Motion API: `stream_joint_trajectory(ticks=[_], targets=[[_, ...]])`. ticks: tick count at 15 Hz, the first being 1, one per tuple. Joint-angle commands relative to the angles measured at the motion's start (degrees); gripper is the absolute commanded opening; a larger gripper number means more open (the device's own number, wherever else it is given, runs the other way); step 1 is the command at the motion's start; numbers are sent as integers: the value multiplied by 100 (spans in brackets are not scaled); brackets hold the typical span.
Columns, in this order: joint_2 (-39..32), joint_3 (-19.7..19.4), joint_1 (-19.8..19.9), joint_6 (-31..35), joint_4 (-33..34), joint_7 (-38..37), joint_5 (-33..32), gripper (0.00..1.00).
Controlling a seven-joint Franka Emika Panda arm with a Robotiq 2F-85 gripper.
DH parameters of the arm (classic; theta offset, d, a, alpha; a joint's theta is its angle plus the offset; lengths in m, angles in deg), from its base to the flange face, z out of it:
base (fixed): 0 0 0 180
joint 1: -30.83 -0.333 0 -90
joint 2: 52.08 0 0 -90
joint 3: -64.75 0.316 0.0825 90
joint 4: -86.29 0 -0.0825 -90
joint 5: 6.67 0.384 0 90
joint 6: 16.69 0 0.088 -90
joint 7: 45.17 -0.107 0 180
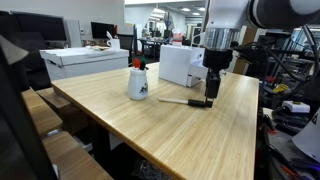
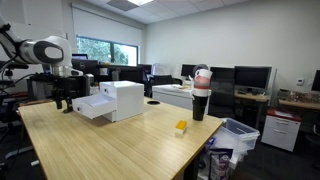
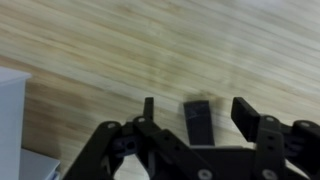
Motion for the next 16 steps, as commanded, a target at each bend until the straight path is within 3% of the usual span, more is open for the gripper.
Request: stream_joint_trajectory(ticks=[1, 2, 5, 11, 13, 16], targets=[[-14, 7, 100, 84, -20, 141, 145, 70], [-20, -1, 101, 76, -16, 148, 148, 74], [-72, -3, 101, 59, 21, 162, 145, 65], [-379, 21, 82, -48, 303, 322, 146, 61], [-462, 22, 85, -60, 372, 348, 154, 37], [-539, 24, 88, -98, 439, 345, 171, 19]])
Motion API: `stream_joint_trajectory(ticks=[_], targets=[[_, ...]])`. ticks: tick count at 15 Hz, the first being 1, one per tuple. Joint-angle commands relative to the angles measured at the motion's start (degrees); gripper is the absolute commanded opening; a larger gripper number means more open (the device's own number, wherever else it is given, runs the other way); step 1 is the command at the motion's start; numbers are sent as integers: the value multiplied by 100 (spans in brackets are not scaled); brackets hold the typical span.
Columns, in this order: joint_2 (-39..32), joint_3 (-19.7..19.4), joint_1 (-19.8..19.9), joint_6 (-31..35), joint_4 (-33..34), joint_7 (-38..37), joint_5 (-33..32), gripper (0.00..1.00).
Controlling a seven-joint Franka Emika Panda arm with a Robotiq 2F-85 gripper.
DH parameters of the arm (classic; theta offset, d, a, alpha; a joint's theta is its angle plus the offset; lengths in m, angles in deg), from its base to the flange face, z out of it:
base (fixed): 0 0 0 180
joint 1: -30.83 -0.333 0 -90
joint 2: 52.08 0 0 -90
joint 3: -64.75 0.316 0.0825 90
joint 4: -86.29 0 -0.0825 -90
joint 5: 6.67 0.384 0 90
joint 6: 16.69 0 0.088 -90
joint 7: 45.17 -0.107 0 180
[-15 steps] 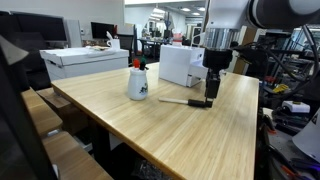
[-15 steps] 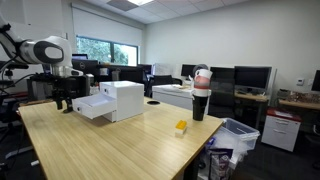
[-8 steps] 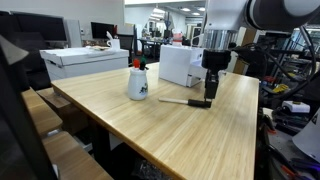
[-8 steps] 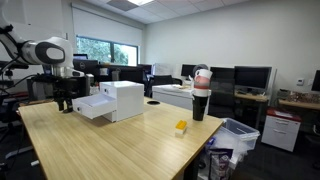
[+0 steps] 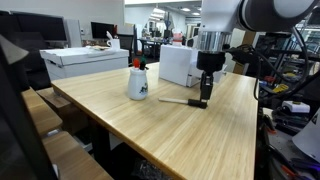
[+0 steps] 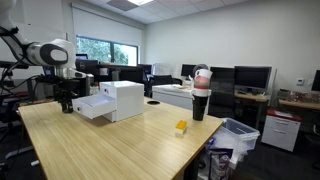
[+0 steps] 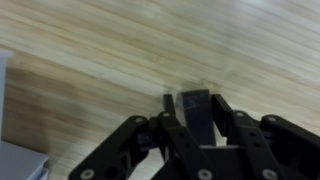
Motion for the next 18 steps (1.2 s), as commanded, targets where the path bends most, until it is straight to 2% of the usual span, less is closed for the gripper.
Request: stream_joint_trajectory(ticks=[1, 2, 4, 7, 9, 10, 11, 13, 18], targets=[[-149, 41, 63, -75, 135, 238, 171, 15], [-146, 44, 59, -108, 160, 231, 220, 9], [-133, 48, 54, -135, 178, 207, 308, 6], [-81, 64, 31, -480, 295, 234, 442, 7], [25, 106, 11, -1128, 496, 135, 466, 6], [47, 125, 5, -1469, 625, 132, 482, 2], [129, 173, -22, -1939, 820, 63, 472, 4], [139, 297, -76, -3073, 1446, -153, 328, 5], [-20, 481, -94, -4752, 2669, -393, 232, 5]])
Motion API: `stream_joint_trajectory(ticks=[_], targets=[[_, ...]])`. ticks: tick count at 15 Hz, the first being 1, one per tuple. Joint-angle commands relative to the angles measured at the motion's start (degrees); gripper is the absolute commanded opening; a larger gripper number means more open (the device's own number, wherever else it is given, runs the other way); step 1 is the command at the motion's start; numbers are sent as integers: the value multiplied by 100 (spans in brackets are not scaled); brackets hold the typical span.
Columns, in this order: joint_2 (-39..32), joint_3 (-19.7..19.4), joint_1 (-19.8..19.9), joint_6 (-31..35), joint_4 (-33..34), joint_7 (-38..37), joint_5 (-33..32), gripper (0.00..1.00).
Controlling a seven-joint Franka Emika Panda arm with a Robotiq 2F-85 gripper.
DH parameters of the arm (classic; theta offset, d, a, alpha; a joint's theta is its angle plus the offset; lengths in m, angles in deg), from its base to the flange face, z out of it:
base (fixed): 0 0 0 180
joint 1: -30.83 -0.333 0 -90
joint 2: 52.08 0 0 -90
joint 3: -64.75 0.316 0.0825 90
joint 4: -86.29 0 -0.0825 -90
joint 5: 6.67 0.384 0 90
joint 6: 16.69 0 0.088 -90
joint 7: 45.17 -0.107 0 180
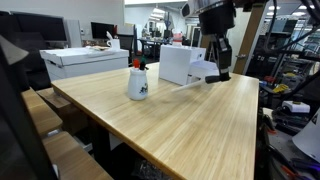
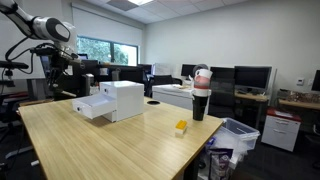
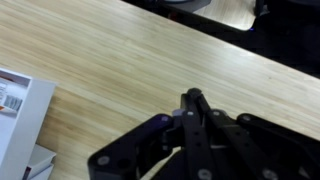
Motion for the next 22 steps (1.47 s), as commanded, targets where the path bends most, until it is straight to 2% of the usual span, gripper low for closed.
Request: stream_joint_trajectory(ticks=[1, 6, 12, 20, 22], targets=[[-144, 105, -12, -1027, 821, -279, -94, 5], [-420, 126, 18, -1907, 1754, -363, -159, 5], [-886, 47, 32, -2412, 2583, -279, -344, 5], [-1881, -150, -17, -3296, 4065, -95, -616, 5], [-2296, -196, -54, -3623, 4617, -43, -662, 5]])
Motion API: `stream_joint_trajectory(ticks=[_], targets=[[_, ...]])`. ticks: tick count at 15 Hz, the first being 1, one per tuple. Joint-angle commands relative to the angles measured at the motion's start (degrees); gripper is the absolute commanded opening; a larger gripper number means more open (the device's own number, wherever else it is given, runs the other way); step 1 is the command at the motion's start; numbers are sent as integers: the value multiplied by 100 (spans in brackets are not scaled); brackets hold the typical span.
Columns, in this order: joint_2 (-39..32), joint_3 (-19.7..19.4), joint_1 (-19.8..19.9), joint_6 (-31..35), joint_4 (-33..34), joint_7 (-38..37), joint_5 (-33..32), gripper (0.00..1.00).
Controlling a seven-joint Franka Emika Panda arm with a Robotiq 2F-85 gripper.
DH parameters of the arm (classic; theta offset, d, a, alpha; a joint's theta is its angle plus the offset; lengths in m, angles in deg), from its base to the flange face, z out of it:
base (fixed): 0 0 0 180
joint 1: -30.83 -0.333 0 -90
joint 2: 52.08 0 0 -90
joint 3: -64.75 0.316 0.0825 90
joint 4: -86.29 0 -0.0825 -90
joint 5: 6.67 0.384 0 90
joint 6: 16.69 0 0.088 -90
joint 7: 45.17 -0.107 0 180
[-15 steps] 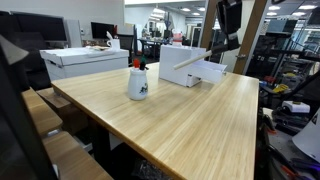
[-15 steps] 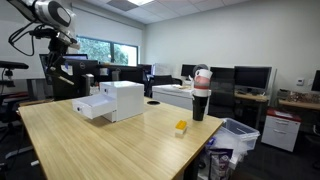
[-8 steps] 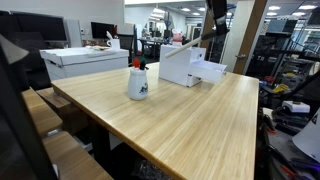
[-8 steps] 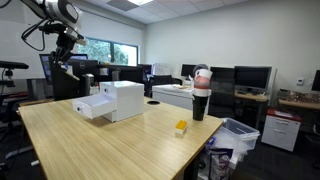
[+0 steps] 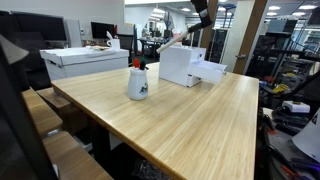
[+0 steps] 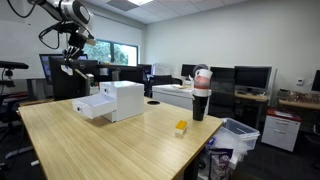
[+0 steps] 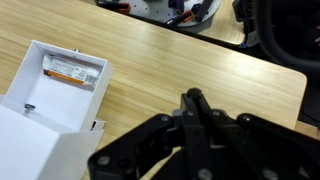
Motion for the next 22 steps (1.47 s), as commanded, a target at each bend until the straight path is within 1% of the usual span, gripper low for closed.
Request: stream_joint_trajectory(ticks=[1, 9, 22], targets=[[-598, -66, -86, -541, 820, 185, -125, 5], [-1526, -184, -269, -1252, 2055, 225, -132, 5], [-2751, -408, -562, -2204, 3854, 363, -105, 5]])
